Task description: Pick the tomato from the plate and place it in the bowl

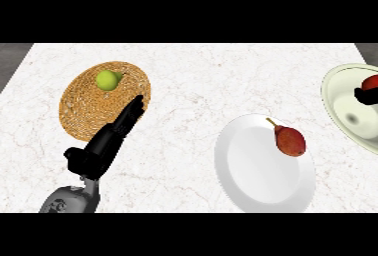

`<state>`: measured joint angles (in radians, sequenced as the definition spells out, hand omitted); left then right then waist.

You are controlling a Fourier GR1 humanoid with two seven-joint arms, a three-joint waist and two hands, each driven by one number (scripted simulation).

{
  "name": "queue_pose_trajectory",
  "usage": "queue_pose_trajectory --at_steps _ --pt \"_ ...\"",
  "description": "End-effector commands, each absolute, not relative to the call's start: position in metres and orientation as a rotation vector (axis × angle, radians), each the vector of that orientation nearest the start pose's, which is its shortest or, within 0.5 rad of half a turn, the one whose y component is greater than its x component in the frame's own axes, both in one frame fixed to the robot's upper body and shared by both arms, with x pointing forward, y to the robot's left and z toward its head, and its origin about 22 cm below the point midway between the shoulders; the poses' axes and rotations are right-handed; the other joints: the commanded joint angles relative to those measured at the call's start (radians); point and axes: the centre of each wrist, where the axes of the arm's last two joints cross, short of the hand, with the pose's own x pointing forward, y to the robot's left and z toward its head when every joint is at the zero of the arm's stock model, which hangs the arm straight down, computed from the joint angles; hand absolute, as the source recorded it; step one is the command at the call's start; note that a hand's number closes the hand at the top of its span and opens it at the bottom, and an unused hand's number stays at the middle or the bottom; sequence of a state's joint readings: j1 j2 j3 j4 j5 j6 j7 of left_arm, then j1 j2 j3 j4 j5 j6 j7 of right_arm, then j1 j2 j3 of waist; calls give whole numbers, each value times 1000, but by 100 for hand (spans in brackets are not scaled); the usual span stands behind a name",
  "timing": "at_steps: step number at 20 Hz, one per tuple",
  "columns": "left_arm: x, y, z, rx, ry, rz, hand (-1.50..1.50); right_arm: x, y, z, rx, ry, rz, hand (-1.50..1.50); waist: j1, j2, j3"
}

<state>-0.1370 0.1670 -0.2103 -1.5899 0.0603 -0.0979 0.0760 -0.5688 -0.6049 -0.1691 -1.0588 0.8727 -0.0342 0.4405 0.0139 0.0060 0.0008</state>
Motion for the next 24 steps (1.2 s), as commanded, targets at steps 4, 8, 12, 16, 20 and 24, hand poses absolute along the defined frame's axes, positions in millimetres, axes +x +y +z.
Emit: queue_pose_trajectory --at_steps 4,8,12,16,20,24 --pt "254 210 22 -174 -1599 -383 0 362 -427 110 -1089 -1053 486 -150 8 1 1" --pt "261 185 33 -165 -1610 -384 0 372 -431 118 -1135 -1167 408 -150 4 0 0" --pt "255 220 29 -160 -1604 -399 0 367 -449 125 -1184 -1234 240 -150 6 -1 0" --pt "257 190 35 -200 -1597 -396 0 360 -465 140 -1219 -1302 -16 -150 -1 -2 1" --pt "275 215 48 -154 -1596 -368 0 334 -505 153 -1149 -1302 -155 -150 -16 -4 0" --pt "260 214 35 -185 -1585 -356 0 293 -534 130 -1175 -1274 -237 -150 -19 -7 0"
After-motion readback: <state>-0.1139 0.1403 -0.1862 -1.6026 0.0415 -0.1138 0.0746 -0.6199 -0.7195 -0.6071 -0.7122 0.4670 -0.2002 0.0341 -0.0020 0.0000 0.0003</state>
